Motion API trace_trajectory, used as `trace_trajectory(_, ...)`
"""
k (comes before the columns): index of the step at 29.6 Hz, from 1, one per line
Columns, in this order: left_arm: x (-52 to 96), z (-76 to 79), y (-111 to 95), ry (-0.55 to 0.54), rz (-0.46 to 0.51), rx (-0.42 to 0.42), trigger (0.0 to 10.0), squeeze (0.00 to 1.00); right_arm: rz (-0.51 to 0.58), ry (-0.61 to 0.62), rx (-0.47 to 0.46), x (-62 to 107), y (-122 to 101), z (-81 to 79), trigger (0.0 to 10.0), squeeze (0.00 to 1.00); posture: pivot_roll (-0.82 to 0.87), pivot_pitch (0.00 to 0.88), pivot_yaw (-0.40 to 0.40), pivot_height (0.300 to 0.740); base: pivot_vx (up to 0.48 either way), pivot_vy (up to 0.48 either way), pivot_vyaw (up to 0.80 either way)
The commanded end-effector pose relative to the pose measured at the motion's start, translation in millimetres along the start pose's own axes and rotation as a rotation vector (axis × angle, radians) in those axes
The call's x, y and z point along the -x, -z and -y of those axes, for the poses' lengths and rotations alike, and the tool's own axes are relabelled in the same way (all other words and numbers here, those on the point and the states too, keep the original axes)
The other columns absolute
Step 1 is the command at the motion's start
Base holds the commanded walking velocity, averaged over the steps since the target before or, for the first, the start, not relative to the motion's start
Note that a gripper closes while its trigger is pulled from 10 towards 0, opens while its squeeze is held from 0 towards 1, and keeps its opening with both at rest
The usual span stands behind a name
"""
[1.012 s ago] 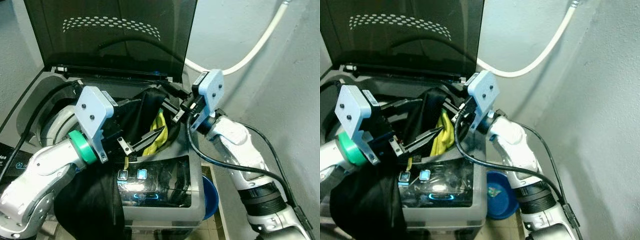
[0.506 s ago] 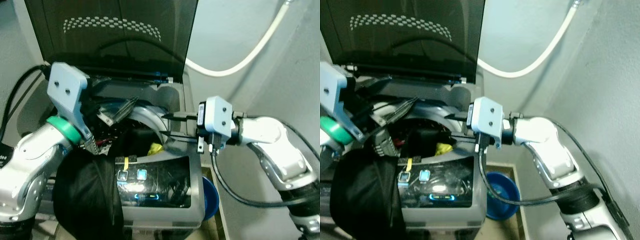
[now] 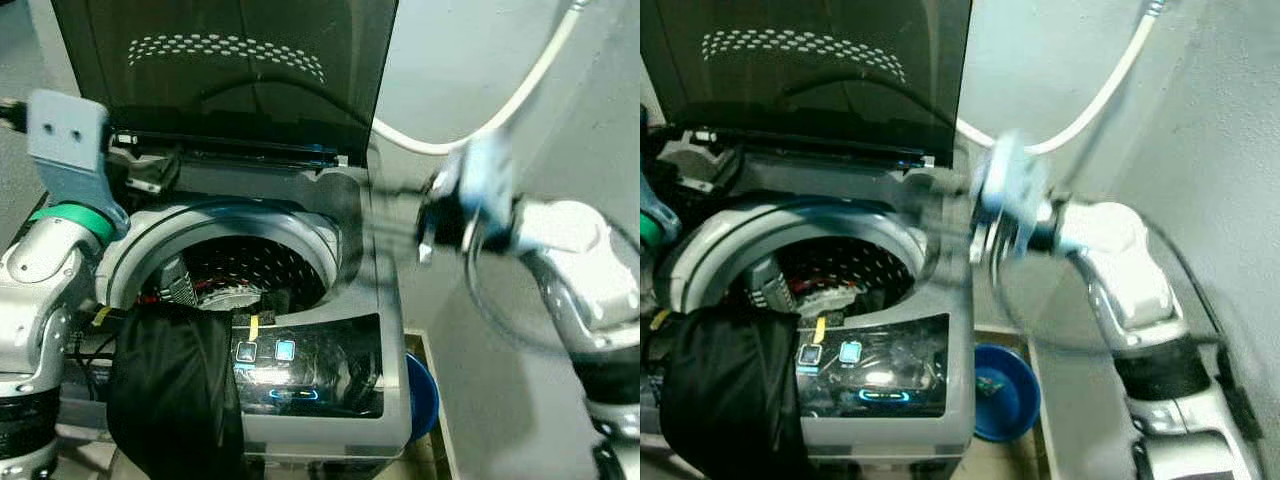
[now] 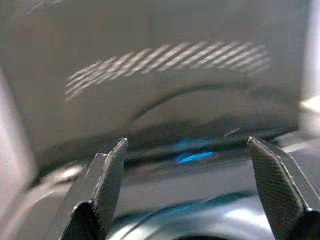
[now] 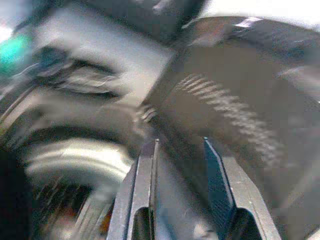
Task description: Clothes washing
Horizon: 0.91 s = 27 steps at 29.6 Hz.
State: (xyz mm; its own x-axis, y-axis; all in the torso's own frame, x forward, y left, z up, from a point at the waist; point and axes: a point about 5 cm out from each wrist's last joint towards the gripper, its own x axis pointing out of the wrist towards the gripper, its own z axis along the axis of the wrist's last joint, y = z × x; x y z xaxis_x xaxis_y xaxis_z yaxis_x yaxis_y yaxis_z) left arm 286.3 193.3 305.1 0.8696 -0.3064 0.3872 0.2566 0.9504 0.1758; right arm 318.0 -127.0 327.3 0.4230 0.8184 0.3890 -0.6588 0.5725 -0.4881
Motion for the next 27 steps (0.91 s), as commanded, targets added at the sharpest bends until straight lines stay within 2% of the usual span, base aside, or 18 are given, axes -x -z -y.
trace_trajectory(1, 5.6, 27.4, -7.1, 0.19, 0.048, 0.037, 10.0, 0.0, 0.038, 0.173, -0.056, 4.2, 4.3, 9.0, 10.0, 0.0, 0.17, 0.0, 0.001, 0.74, 0.0, 0.0, 0.0)
trace_trajectory(3, 5.6, 27.4, -7.1, 0.19, 0.048, 0.037, 10.0, 0.0, 0.038, 0.173, -0.056, 4.2, 4.3, 9.0, 10.0, 0.0, 0.17, 0.0, 0.001, 0.74, 0.0, 0.0, 0.0)
trace_trajectory(4, 12.4, 43.3, -5.0, 0.3, 0.033, 0.034, 10.0, 0.0, 0.053, 0.301, -0.1, 6.0, 12.2, 7.8, 10.0, 0.0, 0.17, 0.0, 0.002, 0.74, 0.0, 0.0, 0.0)
trace_trajectory(5, 15.1, 48.2, -3.4, 0.331, 0.024, 0.021, 10.0, 0.0, 0.053, 0.351, -0.114, 7.3, 15.9, 6.6, 10.0, 0.0, 0.17, 0.0, 0.002, 0.74, 0.0, 0.0, 0.0)
trace_trajectory(10, 15.4, 51.5, 2.2, 0.312, 0.006, -0.046, 10.0, 0.0, 0.036, 0.404, -0.132, 10.7, 24.0, 0.3, 10.0, 0.0, 0.18, 0.0, 0.001, 0.74, 0.0, 0.0, 0.0)
trace_trajectory(11, 9.3, 48.6, 7.3, 0.211, 0.004, -0.082, 10.0, 0.0, 0.007, 0.474, -0.154, 14.6, 35.9, -7.2, 10.0, 0.0, 0.19, 0.0, -0.005, 0.74, 0.0, 0.0, 0.0)
trace_trajectory(13, 9.3, 48.6, 7.3, 0.211, 0.004, -0.082, 10.0, 0.0, 0.007, 0.474, -0.154, 14.6, 35.9, -7.2, 10.0, 0.0, 0.19, 0.0, -0.005, 0.74, 0.0, 0.0, 0.0)
trace_trajectory(14, 4.1, 46.0, 11.5, 0.117, 0.007, -0.112, 10.0, 0.0, -0.019, 0.544, -0.178, 18.1, 45.9, -14.2, 10.0, 0.0, 0.19, 0.0, -0.005, 0.74, 0.0, 0.0, 0.0)
trace_trajectory(15, 4.1, 46.0, 11.5, 0.117, 0.007, -0.112, 10.0, 0.0, -0.019, 0.544, -0.178, 18.1, 45.9, -14.2, 10.0, 0.0, 0.19, 0.0, -0.005, 0.74, 0.0, 0.0, 0.0)
trace_trajectory(16, -0.1, 43.9, 16.6, 0.032, 0.002, -0.105, 10.0, 0.0, -0.046, 0.611, -0.197, 20.9, 55.5, -21.4, 10.0, 0.0, 0.19, 0.0, -0.005, 0.74, 0.0, 0.0, 0.0)
trace_trajectory(17, -0.1, 43.9, 16.6, 0.032, 0.002, -0.105, 10.0, 0.0, -0.046, 0.611, -0.197, 20.9, 55.5, -21.4, 10.0, 0.0, 0.19, 0.0, -0.005, 0.74, 0.0, 0.0, 0.0)
trace_trajectory(19, -4.9, 41.5, 27.2, -0.082, -0.025, -0.036, 10.0, 0.0, -0.081, 0.717, -0.253, 22.2, 71.2, -31.4, 10.0, 0.0, 0.18, 0.0, -0.004, 0.74, 0.0, 0.0, 0.0)
trace_trajectory(22, -6.9, 39.9, 32.0, -0.122, -0.043, 0.001, 10.0, 0.0, -0.095, 0.742, -0.271, 21.3, 76.3, -35.6, 10.0, 0.0, 0.18, 0.0, -0.004, 0.74, 0.0, 0.0, 0.0)
trace_trajectory(23, -9.5, 37.0, 36.6, -0.166, -0.057, 0.043, 10.0, 0.0, -0.105, 0.757, -0.288, 19.5, 80.5, -40.4, 10.0, 0.0, 0.17, 0.0, -0.006, 0.74, 0.0, 0.0, 0.0)
trace_trajectory(27, -10.7, 31.3, 38.6, -0.207, -0.061, 0.053, 10.0, 0.0, -0.113, 0.765, -0.293, 16.9, 82.5, -46.1, 10.0, 0.0, 0.17, 0.0, -0.008, 0.74, 0.0, 0.0, 0.0)
